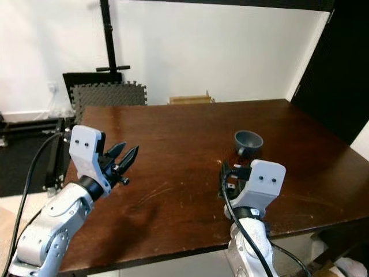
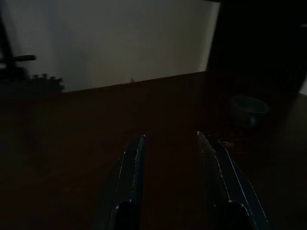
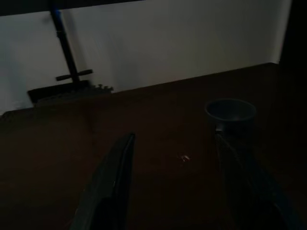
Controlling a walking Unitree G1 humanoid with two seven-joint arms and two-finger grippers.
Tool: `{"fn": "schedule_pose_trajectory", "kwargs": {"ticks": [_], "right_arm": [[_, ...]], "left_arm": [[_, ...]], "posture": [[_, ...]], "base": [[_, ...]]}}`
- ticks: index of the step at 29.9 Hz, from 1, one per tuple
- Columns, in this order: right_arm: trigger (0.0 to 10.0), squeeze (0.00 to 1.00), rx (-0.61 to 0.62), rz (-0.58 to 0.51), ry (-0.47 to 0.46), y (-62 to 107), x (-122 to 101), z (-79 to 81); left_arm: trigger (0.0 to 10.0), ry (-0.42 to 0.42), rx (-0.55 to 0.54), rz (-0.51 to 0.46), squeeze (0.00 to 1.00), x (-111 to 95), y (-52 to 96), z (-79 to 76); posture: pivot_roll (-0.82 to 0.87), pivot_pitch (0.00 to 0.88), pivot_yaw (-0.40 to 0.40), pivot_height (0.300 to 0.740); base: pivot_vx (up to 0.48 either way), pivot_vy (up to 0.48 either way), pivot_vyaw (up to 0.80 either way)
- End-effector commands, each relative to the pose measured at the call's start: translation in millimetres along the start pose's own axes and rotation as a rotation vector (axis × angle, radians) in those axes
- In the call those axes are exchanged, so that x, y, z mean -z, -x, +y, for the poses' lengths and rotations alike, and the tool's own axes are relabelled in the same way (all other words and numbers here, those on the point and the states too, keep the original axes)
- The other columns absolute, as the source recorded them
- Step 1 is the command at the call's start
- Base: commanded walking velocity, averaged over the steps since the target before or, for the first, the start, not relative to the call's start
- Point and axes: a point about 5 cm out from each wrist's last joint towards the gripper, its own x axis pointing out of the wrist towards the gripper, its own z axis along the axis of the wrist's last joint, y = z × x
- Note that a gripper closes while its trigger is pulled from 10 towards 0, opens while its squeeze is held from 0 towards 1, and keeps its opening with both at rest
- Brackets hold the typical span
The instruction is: Setting the table
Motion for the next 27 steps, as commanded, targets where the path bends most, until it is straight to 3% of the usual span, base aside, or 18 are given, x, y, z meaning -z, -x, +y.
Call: {"fn": "schedule_pose_trajectory", "kwargs": {"ticks": [1, 13, 27], "right_arm": [[10.0, 0.00, 0.026, 0.012, 0.013, 2.6, 1.7, -6.9], [10.0, 0.00, 0.023, 0.011, 0.014, 3.4, 2.0, -6.4], [10.0, 0.00, 0.022, 0.011, 0.019, 3.7, 0.9, -7.1]], "left_arm": [[10.0, 0.002, 0.013, 0.016, 0.00, 4.1, -1.5, -5.2], [10.0, -0.001, 0.021, 0.018, 0.00, 4.7, -1.3, -5.1], [10.0, 0.005, 0.020, 0.023, 0.00, 6.6, -1.2, -6.3]], "posture": [[0.02, 0.013, 0.016, 0.740], [0.02, 0.003, 0.019, 0.740], [0.01, 0.009, 0.015, 0.740]], "base": [[0.000, -0.439, 0.00], [0.000, -0.407, 0.00], [0.000, 0.000, 0.00]]}}
